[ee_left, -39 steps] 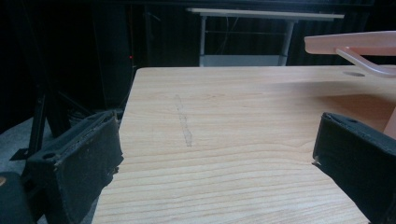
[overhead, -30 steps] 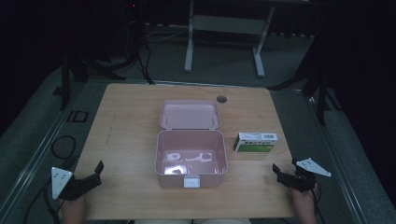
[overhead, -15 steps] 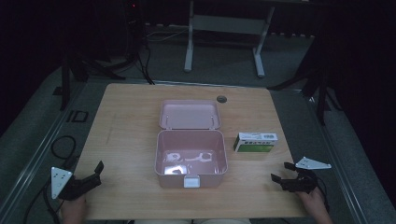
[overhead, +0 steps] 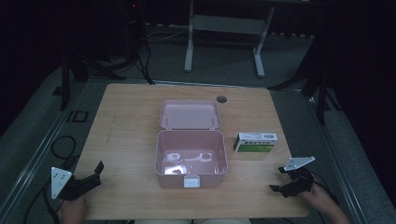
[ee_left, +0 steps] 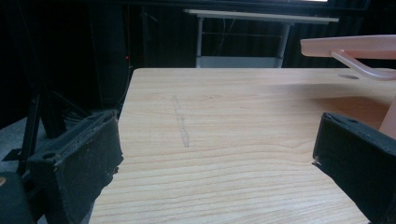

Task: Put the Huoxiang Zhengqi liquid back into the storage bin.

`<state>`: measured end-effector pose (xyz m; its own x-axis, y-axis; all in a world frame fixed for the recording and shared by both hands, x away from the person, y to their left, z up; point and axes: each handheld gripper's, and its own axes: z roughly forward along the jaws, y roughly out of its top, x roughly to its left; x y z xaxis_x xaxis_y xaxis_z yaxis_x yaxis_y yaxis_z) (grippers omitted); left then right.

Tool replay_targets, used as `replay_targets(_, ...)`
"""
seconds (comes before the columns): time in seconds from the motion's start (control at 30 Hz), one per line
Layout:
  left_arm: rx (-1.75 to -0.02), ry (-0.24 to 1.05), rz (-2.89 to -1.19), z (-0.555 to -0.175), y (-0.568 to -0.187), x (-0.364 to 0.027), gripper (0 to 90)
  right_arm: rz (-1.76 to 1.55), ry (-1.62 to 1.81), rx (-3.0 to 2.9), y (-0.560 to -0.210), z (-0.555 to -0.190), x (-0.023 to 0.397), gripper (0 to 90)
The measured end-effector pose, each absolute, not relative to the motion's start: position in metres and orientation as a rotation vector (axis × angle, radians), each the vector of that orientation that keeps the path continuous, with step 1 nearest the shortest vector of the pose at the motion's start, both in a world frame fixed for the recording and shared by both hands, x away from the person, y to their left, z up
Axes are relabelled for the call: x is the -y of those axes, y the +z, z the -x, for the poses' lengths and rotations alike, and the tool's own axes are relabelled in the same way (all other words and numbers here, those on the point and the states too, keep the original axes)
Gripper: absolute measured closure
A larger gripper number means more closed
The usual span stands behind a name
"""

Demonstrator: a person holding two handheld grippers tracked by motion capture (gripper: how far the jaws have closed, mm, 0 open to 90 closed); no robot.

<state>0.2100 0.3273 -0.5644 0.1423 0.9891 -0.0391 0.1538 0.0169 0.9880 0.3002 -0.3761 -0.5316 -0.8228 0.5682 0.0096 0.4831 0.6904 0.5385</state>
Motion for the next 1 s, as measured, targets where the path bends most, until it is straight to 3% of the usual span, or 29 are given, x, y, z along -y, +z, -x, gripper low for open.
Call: replay_targets(1.0,-1.217,1.000,-1.366,-0.210,-0.564,-0.327,1.0,-0.565,0.122,-2.994,-0.498,-0.308,0.333,12.3)
